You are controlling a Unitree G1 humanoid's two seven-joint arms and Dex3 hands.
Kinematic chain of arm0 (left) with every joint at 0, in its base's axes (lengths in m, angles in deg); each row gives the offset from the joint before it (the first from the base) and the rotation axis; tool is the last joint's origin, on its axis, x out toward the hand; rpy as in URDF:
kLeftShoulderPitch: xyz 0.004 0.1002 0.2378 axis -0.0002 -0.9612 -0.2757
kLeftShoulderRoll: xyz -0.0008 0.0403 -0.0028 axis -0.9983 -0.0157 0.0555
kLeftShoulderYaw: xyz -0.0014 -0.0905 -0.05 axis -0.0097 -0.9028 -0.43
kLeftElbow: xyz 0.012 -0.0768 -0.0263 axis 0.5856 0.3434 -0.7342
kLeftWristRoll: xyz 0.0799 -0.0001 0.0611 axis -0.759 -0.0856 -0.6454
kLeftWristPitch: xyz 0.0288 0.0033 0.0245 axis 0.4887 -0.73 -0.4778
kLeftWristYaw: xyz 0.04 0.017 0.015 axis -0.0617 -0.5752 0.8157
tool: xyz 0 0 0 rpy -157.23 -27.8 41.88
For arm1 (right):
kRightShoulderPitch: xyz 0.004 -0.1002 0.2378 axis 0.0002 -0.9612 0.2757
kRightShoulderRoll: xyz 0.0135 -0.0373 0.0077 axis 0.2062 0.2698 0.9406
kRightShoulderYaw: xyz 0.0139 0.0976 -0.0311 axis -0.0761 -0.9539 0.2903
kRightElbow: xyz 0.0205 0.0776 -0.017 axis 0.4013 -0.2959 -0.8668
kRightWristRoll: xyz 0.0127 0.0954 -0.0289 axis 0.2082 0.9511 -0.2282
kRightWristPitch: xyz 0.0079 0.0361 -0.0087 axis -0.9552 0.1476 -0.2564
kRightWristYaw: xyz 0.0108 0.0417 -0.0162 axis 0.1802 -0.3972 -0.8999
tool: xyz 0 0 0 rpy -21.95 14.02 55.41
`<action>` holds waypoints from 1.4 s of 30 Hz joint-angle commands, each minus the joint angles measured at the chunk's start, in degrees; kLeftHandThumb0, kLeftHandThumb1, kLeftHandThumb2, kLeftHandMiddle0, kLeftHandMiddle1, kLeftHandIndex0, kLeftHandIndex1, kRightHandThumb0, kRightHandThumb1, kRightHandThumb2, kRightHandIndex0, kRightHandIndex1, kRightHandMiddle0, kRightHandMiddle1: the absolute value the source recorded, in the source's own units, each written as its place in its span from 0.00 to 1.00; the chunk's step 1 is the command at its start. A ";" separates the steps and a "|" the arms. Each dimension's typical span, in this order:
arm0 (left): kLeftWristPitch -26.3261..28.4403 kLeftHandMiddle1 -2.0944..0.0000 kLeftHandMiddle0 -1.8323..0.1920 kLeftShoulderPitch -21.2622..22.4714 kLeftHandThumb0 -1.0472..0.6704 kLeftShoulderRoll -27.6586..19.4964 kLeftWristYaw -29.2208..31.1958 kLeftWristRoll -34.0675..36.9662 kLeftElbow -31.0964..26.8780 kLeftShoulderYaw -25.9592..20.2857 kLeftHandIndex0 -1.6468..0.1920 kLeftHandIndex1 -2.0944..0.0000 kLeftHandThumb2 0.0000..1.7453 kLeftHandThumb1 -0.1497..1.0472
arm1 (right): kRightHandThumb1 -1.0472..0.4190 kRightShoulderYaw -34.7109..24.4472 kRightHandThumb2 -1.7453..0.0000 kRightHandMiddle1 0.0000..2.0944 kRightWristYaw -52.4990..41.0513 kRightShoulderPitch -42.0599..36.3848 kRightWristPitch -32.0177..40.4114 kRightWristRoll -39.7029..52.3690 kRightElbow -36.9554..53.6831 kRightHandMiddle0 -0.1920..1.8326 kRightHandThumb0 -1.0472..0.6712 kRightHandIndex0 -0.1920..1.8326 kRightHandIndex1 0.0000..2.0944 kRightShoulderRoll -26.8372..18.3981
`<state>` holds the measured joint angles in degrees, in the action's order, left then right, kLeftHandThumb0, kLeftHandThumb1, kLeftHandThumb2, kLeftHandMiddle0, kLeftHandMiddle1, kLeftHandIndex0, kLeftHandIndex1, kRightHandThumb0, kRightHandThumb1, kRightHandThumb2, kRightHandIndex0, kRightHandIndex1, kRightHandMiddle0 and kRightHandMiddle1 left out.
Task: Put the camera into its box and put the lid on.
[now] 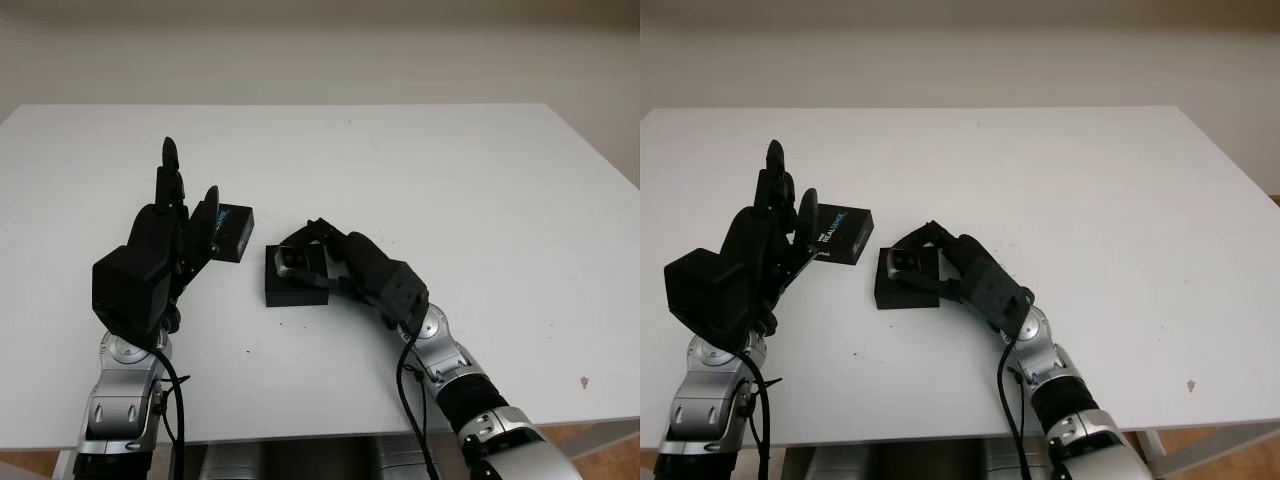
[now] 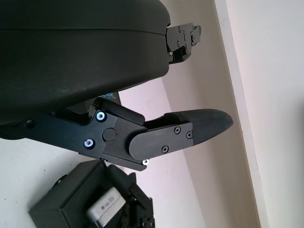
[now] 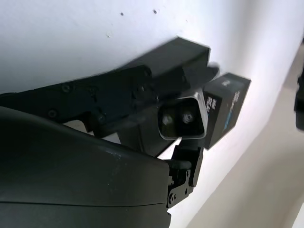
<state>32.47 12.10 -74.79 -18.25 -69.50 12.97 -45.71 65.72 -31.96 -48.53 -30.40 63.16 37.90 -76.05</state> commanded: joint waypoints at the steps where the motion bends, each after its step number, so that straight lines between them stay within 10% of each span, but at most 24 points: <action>1: -0.58 1.00 1.00 -0.14 0.19 -0.24 0.00 0.04 -0.47 -0.31 1.00 1.00 0.36 1.00 | 0.01 0.74 0.97 0.13 0.60 -0.78 -0.28 -0.86 1.25 0.11 0.19 0.00 0.00 -0.70; 21: -0.35 1.00 1.00 -0.24 0.20 -0.35 0.25 0.12 -0.62 0.01 1.00 1.00 0.36 1.00 | 0.06 -1.33 0.98 0.07 7.40 -4.56 -1.91 0.07 9.70 0.11 0.23 0.01 0.01 -2.01; 32: -0.55 1.00 1.00 -0.02 0.21 -0.27 0.00 -0.04 -0.44 0.19 1.00 1.00 0.37 1.00 | 0.09 2.13 0.97 0.15 29.80 -9.13 -0.13 -18.60 20.27 0.28 0.22 0.23 0.10 -3.04; 42: -1.33 1.00 1.00 0.44 0.23 -0.54 0.45 0.10 0.35 0.25 1.00 1.00 0.37 1.00 | 0.09 7.05 0.97 0.39 36.61 -10.10 3.88 -30.97 24.56 0.21 0.21 0.27 0.10 -5.76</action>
<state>31.89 12.04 -75.25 -17.91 -69.43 13.21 -45.45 72.18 4.10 -58.51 -27.07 32.87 61.18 -81.25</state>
